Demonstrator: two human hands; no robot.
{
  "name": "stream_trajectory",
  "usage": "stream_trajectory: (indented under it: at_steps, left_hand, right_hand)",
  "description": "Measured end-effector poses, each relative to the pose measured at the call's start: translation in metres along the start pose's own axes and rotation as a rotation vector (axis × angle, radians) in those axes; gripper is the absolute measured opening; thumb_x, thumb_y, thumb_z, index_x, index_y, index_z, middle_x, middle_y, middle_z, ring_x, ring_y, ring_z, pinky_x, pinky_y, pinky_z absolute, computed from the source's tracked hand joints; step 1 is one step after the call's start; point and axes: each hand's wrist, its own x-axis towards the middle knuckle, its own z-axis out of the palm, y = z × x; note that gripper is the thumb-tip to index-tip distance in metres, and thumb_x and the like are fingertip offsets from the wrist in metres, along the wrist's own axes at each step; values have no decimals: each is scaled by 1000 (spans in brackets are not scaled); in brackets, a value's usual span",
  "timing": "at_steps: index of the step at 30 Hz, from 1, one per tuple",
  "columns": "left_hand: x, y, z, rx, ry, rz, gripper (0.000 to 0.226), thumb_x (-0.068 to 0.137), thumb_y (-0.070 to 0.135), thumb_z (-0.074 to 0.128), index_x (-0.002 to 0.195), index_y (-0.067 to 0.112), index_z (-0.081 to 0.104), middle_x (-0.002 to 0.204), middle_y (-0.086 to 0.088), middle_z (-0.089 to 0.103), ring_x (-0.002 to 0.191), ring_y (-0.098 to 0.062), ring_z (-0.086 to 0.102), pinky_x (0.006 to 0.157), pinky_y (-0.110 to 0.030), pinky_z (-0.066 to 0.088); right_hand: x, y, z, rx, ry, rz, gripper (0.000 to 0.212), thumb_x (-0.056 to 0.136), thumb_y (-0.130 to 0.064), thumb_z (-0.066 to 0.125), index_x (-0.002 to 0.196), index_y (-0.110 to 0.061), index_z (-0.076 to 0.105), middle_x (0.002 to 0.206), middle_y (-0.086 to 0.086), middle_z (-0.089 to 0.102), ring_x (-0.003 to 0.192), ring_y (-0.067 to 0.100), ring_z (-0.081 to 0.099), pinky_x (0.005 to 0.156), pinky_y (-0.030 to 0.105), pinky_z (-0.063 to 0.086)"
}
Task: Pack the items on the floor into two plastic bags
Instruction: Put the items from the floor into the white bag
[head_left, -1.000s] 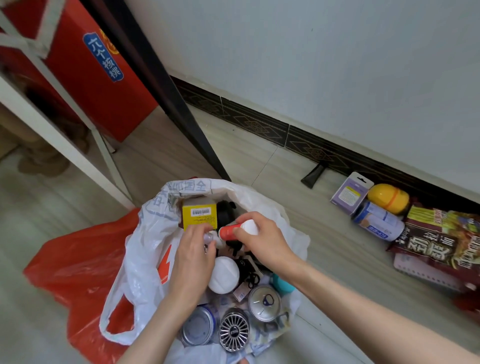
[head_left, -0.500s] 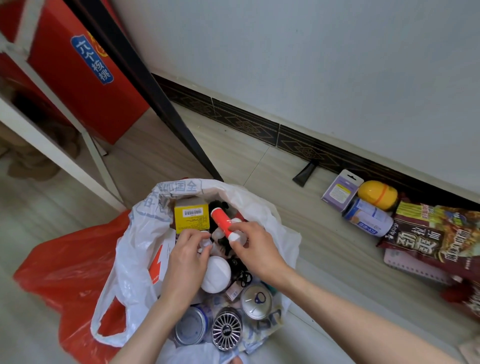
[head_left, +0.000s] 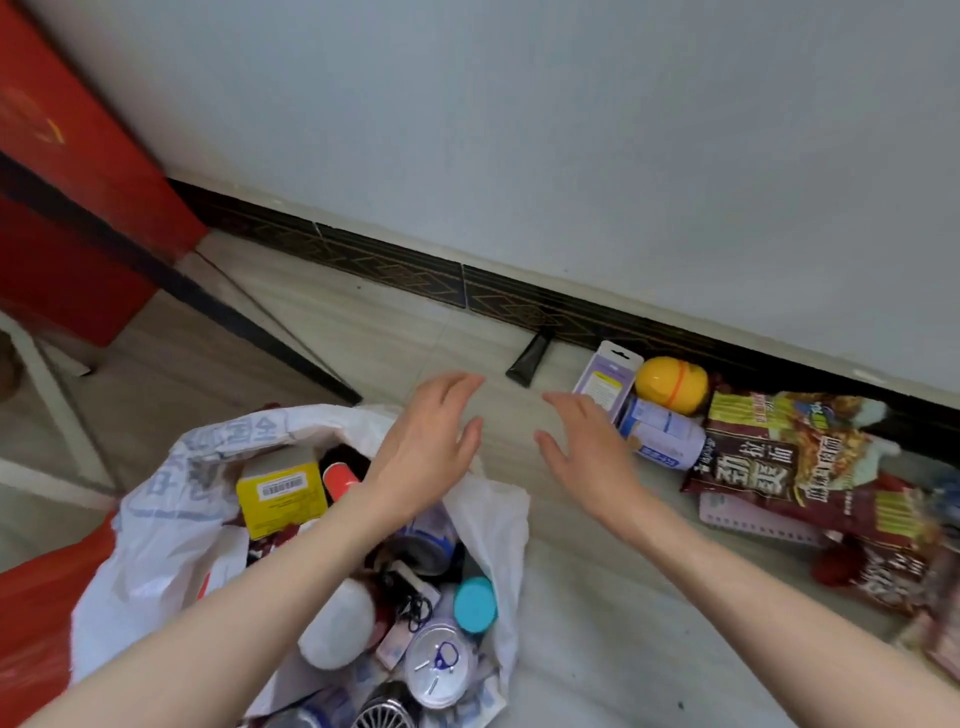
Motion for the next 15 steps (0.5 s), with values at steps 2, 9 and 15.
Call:
stream_trajectory:
  at_steps: [2, 9, 15]
  left_hand:
    - [31, -8, 32, 32, -140, -15, 43, 90, 22, 42, 129, 6, 48, 126, -14, 52, 116, -29, 48, 97, -35, 41]
    - [111, -14, 104, 235, -314, -25, 60, 93, 16, 41, 146, 11, 14, 152, -14, 16, 137, -30, 20, 107, -42, 30]
    - [126, -29, 127, 300, -425, -24, 65, 92, 21, 44, 147, 15, 9, 155, -13, 1, 139, -30, 15, 108, -44, 29]
  right_hand:
    - [13, 31, -5, -131, -23, 48, 47, 93, -26, 46, 137, -13, 36, 137, 9, 40, 125, 26, 39, 100, 35, 35]
    - [71, 81, 7, -635, -44, -16, 56, 93, -33, 44, 138, -2, 33, 142, 21, 37, 132, 33, 33, 114, 46, 10]
    - [82, 86, 24, -823, -252, 125, 73, 94, -52, 32, 146, -8, 6, 154, 22, 5, 139, 40, 13, 114, 49, 4]
